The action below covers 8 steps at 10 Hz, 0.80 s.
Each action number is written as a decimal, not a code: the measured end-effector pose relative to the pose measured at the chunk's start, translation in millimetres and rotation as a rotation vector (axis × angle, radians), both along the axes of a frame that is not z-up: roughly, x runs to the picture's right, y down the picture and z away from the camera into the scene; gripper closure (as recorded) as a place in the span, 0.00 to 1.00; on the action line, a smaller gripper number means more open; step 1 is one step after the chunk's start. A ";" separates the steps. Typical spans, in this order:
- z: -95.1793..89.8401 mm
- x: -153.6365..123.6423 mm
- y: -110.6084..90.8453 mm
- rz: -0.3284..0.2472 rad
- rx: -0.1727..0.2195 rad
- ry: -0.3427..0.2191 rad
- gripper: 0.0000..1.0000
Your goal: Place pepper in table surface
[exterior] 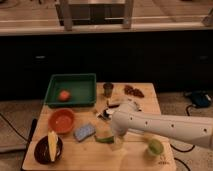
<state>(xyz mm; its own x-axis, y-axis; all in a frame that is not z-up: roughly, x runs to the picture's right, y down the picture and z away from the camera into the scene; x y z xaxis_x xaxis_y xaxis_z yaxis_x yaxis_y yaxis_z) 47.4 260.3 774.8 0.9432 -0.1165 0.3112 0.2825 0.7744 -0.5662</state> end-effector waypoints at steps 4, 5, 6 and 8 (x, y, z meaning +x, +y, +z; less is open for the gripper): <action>19.5 -2.1 18.3 -0.007 -0.056 -0.012 0.54; 22.5 -2.3 20.3 -0.004 -0.064 -0.015 0.63; 24.1 -2.3 20.2 0.000 -0.066 -0.017 0.72; 24.2 -2.3 20.6 -0.001 -0.071 -0.018 0.94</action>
